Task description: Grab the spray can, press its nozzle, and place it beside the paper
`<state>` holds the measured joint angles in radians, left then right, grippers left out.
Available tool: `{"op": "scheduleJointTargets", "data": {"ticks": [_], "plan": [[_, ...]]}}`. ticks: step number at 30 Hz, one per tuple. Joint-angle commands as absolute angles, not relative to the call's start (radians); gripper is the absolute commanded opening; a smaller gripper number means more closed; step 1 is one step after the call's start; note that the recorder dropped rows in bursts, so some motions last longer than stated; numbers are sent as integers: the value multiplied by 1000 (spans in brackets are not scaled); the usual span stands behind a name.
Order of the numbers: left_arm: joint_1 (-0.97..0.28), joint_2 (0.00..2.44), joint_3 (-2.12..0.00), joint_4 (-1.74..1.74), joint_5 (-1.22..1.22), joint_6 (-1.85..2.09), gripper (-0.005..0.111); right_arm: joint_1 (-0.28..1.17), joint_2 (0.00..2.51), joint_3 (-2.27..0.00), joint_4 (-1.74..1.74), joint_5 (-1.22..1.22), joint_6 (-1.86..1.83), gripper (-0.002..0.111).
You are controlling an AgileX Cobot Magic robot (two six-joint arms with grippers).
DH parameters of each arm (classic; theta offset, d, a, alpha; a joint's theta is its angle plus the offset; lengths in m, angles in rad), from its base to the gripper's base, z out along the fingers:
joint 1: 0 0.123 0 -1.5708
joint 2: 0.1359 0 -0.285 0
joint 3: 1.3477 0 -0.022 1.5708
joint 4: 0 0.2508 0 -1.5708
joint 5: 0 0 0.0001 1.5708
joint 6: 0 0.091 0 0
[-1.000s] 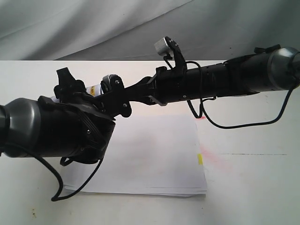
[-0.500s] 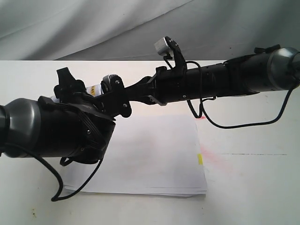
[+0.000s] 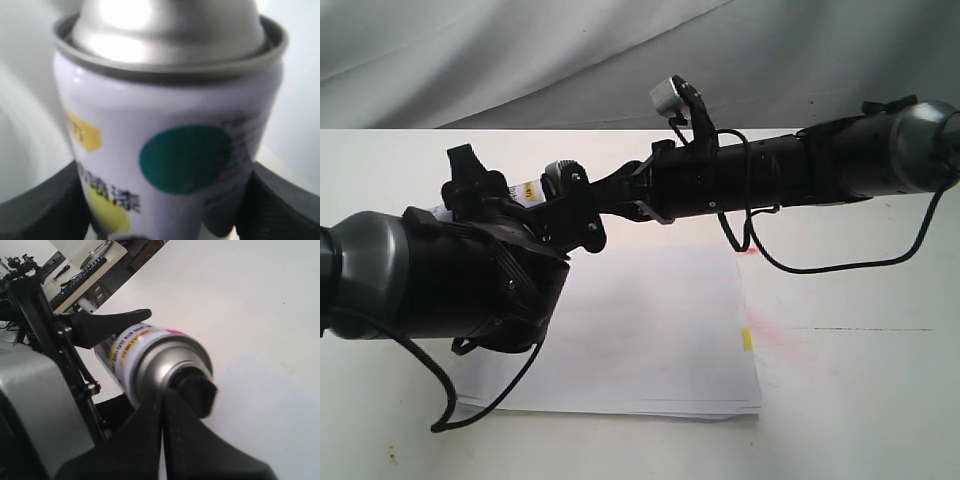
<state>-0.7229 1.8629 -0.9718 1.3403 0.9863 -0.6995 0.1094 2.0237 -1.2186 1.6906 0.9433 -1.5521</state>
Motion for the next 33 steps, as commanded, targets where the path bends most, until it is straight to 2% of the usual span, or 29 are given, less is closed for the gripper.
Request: {"op": "scheduleJointTargets", "data": {"ticks": [1,10,26,33], "plan": [[-738,1852,-982,1395,968,-700,0,67,1995,-1224,1625,986,-1531,0],[-738,1852,-982,1395,968,-700,0,-40,1945,-1223,1530,1036,-1485,0],[-738,1850,-984,1378,966,-700,0,-45,1944,-1223,1516,1036,-1465,0],[-736,1773,-984,1298,934,-716,0,-53,1924,-1223,1494,1056,-1422,0]]}}
